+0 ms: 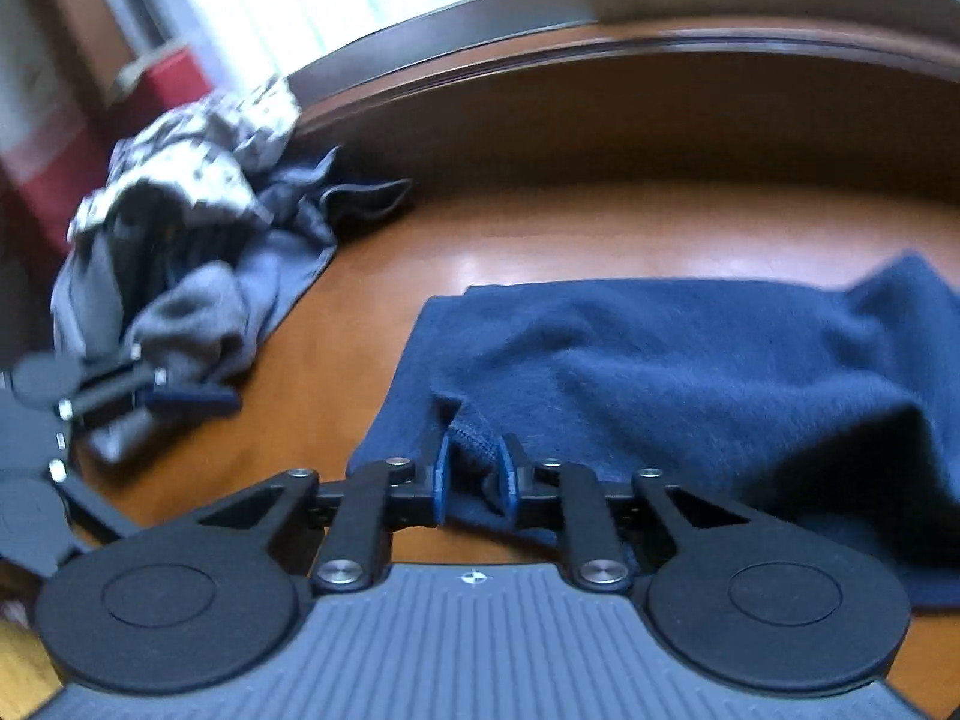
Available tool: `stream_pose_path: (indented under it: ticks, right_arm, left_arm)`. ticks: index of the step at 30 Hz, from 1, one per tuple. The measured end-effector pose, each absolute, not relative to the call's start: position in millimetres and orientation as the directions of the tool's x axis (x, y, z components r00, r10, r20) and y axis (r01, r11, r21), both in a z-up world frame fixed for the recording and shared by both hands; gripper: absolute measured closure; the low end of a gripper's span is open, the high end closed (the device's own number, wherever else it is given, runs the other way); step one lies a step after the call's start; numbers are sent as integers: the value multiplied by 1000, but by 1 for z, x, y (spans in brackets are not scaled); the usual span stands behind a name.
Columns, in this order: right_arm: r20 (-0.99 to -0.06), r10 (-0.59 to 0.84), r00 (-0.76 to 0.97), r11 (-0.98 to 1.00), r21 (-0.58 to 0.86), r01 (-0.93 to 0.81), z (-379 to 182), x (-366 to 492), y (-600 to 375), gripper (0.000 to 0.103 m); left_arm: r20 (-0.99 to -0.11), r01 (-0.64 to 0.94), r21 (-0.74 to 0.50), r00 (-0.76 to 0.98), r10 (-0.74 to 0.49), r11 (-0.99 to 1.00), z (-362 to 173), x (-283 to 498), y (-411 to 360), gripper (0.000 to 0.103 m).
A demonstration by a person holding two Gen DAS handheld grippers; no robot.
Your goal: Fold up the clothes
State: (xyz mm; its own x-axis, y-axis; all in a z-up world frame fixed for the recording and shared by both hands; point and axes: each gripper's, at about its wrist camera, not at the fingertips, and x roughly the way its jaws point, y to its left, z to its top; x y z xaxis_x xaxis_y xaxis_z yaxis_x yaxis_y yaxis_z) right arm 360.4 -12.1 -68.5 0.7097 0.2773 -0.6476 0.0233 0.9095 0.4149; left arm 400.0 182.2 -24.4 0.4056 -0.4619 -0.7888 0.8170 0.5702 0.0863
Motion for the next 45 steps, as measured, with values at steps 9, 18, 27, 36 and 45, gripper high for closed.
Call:
stream_pose_path:
  ticks: [9, 18, 27, 36, 45]
  right_arm:
    - [-488, 383, 785, 797, 604, -13, -46, 363, -12, 90]
    - [-542, 445, 713, 794, 607, -34, -72, 374, 5, 50]
    - [-603, 307, 736, 885, 466, 12, -68, 387, 9, 44]
    - [-559, 21, 829, 897, 377, 231, -43, 309, -26, 31]
    - [-563, -519, 643, 789, -26, 614, -50, 210, -115, 32]
  left_arm:
    - [-798, 814, 81, 399, -451, 575, -30, 404, 185, 17]
    - [-798, 815, 105, 411, -441, 570, -28, 403, 188, 16]
    - [-769, 782, 103, 454, -449, 615, -17, 411, 184, 15]
    - [-699, 816, 114, 471, -539, 566, 7, 418, 132, 12]
    - [-708, 837, 178, 474, -524, 517, -3, 399, 43, 11]
